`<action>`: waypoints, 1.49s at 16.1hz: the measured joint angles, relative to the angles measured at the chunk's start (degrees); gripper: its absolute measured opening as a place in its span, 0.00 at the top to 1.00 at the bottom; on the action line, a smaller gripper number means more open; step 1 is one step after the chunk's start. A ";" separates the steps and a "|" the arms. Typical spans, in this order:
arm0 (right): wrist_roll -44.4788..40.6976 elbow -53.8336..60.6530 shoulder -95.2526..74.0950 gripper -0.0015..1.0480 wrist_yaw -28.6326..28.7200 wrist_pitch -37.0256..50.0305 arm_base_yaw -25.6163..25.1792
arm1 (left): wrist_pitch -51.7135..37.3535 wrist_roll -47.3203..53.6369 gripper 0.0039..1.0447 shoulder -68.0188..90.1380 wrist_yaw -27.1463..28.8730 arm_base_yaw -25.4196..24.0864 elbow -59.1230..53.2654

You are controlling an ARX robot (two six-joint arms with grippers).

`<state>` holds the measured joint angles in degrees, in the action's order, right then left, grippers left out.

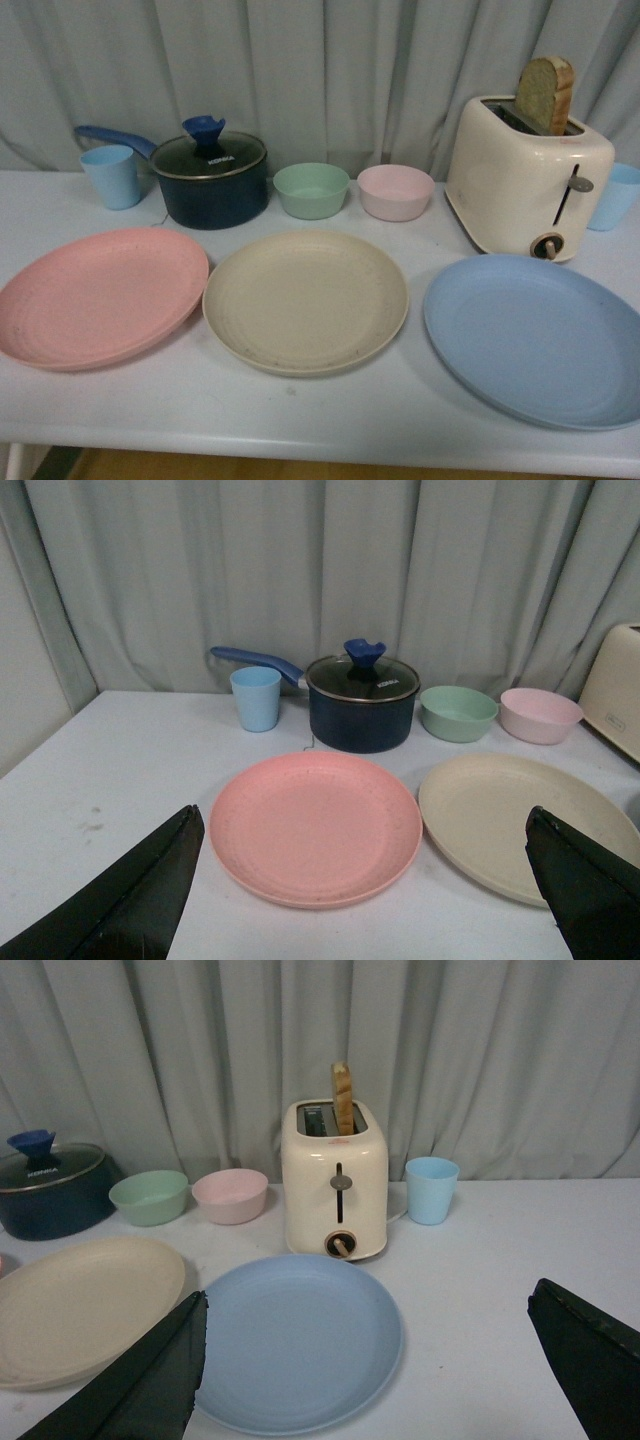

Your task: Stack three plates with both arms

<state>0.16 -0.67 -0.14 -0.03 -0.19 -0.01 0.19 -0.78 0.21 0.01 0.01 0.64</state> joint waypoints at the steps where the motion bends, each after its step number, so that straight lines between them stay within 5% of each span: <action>1: 0.00 0.00 0.00 0.06 0.00 0.00 0.00 | 0.02 0.00 0.06 0.00 0.00 0.00 0.00; 18: 0.00 0.00 0.00 0.06 0.00 0.00 0.00 | 0.00 0.00 0.06 0.00 0.00 0.00 0.00; 20: -0.02 0.00 0.00 0.06 0.02 -0.04 0.00 | 14.45 -6.45 0.06 11.72 8.66 3.02 7.08; 24: -0.04 0.00 0.00 0.06 0.02 -0.02 0.00 | 0.07 -7.08 0.06 40.28 5.11 0.35 14.82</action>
<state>0.12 -0.67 -0.14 -0.01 -0.21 -0.01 0.25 -7.86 40.49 5.13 0.36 15.46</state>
